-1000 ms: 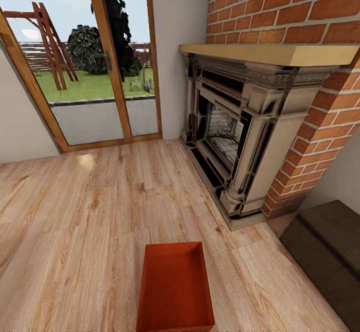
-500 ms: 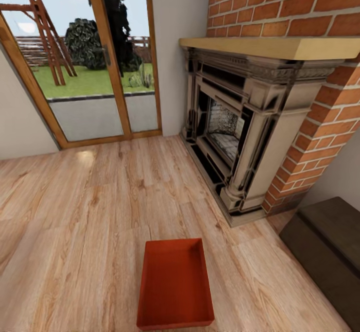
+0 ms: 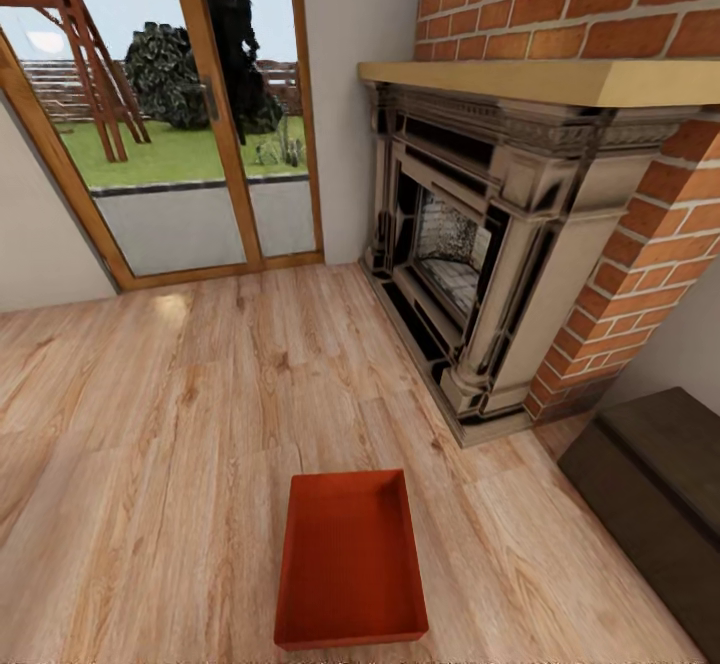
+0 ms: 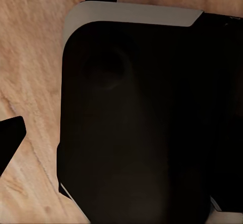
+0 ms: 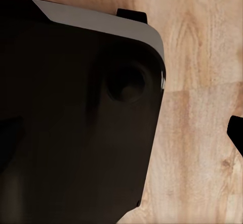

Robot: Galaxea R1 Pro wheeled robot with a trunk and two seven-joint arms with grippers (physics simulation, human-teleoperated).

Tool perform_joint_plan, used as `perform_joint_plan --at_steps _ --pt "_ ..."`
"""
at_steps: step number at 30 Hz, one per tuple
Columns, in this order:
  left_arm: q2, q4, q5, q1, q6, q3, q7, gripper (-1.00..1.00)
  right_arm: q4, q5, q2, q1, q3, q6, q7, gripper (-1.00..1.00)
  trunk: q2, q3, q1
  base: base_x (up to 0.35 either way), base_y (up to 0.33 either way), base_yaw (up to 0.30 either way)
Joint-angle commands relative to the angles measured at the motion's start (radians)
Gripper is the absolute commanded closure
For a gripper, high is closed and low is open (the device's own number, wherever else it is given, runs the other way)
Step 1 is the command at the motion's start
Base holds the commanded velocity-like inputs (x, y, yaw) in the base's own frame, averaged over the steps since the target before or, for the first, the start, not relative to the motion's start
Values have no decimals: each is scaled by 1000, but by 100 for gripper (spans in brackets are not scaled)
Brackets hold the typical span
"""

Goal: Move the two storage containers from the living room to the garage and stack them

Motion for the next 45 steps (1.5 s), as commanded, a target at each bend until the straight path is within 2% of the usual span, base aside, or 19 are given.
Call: perform_joint_plan --at_steps 1,27,45 --pt "0 1 10 -1 -3 -1 -5 -100 3 -9 1 -1 8 -5 -1 -100 0 -2 0 0 0 0" --pt "0 1 10 -1 -3 0 -5 -100 3 -9 2 -1 8 -6 -1 -100 0 -44 0 0 0 0" --pt "0 1 10 -1 -3 -1 -5 -100 3 -9 2 -1 7 -7 -1 -100 0 -47 0 0 0 45"
